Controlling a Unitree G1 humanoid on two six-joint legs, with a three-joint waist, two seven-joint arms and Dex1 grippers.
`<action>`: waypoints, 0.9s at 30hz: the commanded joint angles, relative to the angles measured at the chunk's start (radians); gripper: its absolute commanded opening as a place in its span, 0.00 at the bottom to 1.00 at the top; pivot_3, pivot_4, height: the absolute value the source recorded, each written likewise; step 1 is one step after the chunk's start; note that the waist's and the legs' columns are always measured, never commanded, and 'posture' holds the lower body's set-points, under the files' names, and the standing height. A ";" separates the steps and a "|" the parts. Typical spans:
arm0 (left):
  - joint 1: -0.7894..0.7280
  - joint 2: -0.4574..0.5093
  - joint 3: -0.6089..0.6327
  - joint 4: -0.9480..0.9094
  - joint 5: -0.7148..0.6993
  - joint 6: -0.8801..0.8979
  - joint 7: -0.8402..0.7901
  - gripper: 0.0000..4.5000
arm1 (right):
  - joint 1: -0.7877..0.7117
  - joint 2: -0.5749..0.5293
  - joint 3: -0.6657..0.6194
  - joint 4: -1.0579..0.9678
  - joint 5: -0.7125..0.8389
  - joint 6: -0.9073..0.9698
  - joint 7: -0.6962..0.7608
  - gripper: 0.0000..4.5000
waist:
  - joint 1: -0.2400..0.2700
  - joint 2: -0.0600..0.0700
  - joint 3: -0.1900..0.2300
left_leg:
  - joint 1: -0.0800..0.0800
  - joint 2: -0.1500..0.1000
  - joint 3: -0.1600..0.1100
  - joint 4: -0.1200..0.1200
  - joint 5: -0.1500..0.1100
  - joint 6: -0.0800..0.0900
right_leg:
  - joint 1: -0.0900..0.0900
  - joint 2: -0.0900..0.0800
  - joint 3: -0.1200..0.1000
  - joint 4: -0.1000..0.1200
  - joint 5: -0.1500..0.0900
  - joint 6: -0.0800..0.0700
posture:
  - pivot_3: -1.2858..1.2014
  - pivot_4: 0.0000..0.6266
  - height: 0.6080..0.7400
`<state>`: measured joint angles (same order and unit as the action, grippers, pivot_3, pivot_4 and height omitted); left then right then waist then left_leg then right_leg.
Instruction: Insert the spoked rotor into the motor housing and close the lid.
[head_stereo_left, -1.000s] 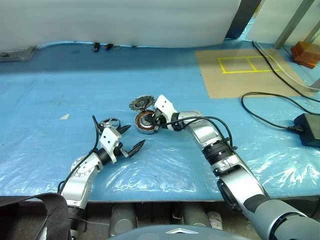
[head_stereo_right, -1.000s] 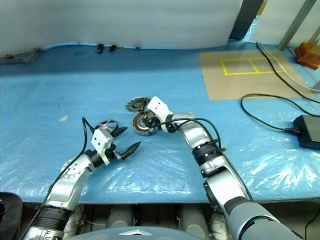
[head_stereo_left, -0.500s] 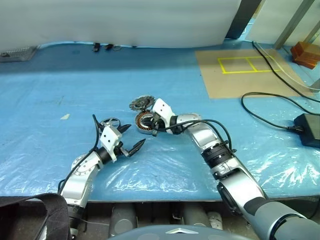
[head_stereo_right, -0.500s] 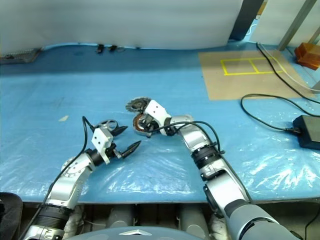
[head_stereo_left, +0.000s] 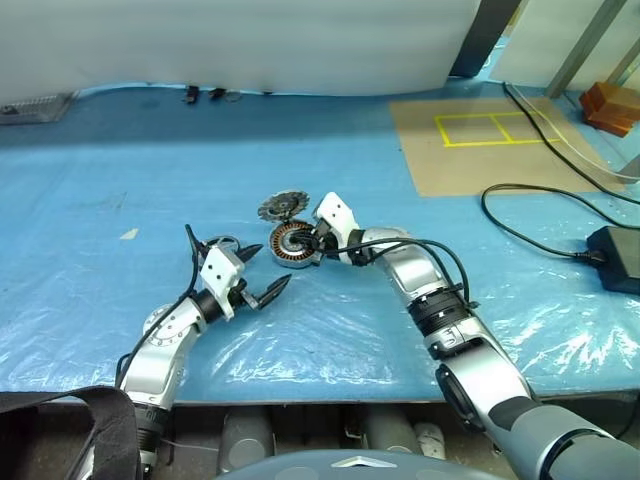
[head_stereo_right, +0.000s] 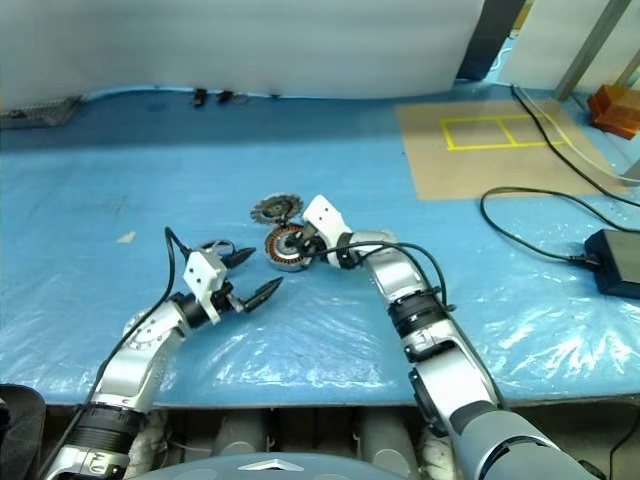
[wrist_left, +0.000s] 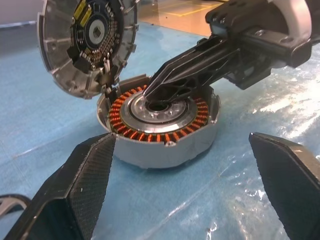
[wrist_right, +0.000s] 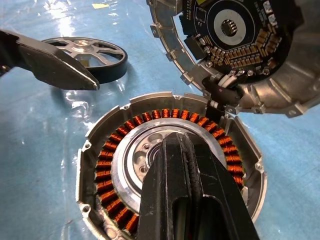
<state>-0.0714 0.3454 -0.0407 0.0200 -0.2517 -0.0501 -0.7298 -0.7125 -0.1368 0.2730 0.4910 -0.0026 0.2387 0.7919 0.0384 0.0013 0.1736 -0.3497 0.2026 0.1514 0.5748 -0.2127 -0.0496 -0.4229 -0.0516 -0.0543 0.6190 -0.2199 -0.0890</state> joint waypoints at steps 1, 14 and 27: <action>-0.005 0.009 0.015 -0.044 -0.014 0.011 0.006 1.00 | -0.009 0.013 0.022 0.013 -0.020 -0.014 -0.010 0.00 | 0.000 0.000 0.000 | 0.000 0.000 0.000 0.000 0.000 0.000 | 0.000 0.000 0.000 0.000 0.000 0.000 | 0.52 0.24 1.00; -0.020 0.000 0.050 -0.112 -0.080 0.103 0.028 1.00 | 0.006 -0.007 -0.009 -0.047 0.034 0.002 0.050 0.00 | 0.001 0.000 0.000 | 0.000 0.000 0.000 0.000 0.000 0.000 | 0.000 0.000 0.000 0.000 0.000 0.000 | 0.52 0.24 1.00; -0.282 0.272 0.167 0.001 -0.263 0.375 -0.200 1.00 | 0.112 -0.187 -0.067 -0.300 0.107 0.122 0.134 0.00 | 0.004 -0.001 0.001 | 0.000 -0.001 0.000 0.000 0.000 0.000 | 0.000 0.001 0.000 0.001 0.000 0.000 | 0.52 0.24 1.00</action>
<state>-0.3297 0.5914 0.1050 -0.0066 -0.4934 0.3082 -0.8776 -0.6027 -0.3194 0.2239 0.2539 0.0774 0.3496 0.9175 0.0425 0.0005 0.1742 -0.3494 0.2020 0.1509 0.5752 -0.2123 -0.0501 -0.4230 -0.0510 -0.0543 0.6198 -0.2199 -0.0890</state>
